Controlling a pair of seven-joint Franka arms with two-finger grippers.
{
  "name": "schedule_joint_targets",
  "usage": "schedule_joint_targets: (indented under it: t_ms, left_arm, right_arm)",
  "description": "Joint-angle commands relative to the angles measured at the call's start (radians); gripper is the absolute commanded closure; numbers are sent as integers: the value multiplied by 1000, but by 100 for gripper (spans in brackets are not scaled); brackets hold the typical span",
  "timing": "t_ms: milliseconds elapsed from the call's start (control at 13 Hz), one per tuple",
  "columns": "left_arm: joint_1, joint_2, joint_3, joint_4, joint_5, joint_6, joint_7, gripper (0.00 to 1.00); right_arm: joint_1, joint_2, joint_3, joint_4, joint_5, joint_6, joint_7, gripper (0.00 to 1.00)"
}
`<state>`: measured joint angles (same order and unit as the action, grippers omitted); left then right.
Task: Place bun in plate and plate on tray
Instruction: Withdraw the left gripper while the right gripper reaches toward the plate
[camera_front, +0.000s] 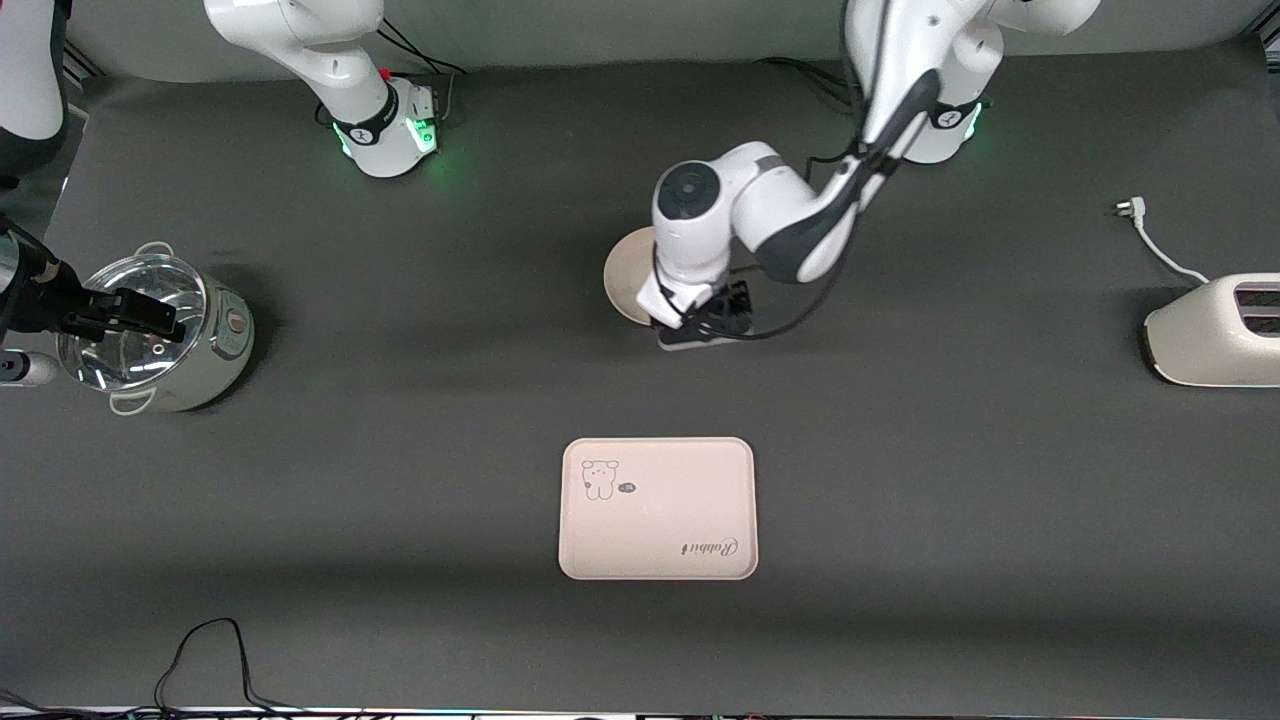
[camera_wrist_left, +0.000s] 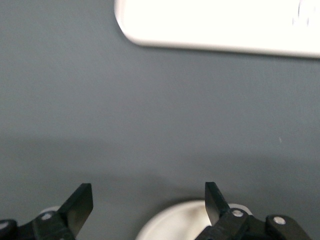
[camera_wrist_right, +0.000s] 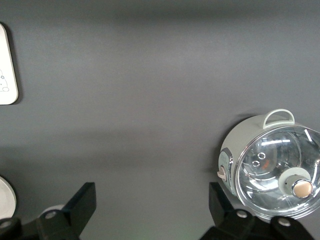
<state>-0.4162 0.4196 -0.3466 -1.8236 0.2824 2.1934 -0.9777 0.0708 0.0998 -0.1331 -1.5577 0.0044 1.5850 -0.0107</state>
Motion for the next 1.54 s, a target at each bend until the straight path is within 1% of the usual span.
schedule_joint_targets:
  t_ms: [0,154,231,308,385,538,769,846,923,1077,1308,1385,1462]
  left_arm:
    - [162,-131,-11,10,-60,-91,274,0]
    - [294,-217,-6,47,-97,-197,481,0]
    - [360,-251,-6,73,-100,-251,555,0]
    - [422,-275,-5,98,-109,-291,604,0]
    - [489,-286,-5,124,-121,-326,637,0]
    - [604,-307,-5,167,-158,-409,681,0]
    - [738,-363,0,168,-262,-481,793,0]
    - [761,-367,-2,171,-287,-501,803,0]
    - [763,-384,0,179,-284,-510,804,0]
    - [769,-395,4,168,-273,-511,797,0]
    - [777,-390,5,144,-272,-535,795,0]
    - [774,-389,3,147,-272,-544,789,0]
    - [768,-389,1,156,-273,-566,786,0]
  right_arm:
    - [14,-11,-10,-15,-12,-7,-9,0]
    - [38,-35,0,-50,-7,-7,0,0]
    - [78,-46,-2,-65,-3,-2,3,0]
    - [118,-58,0,-71,26,0,64,0]
    - [183,-66,-2,-74,48,0,157,0]
    - [330,-68,0,-70,52,6,321,0]
    - [583,-57,0,-64,65,29,634,0]
    - [659,-51,0,-61,87,47,729,0]
    - [725,-48,0,-61,91,70,814,0]
    - [845,-25,0,-61,91,99,897,0]
    - [880,-12,0,-77,94,110,876,0]
    - [879,-18,-2,-96,104,119,864,0]
    - [877,-32,-8,-135,136,145,841,0]
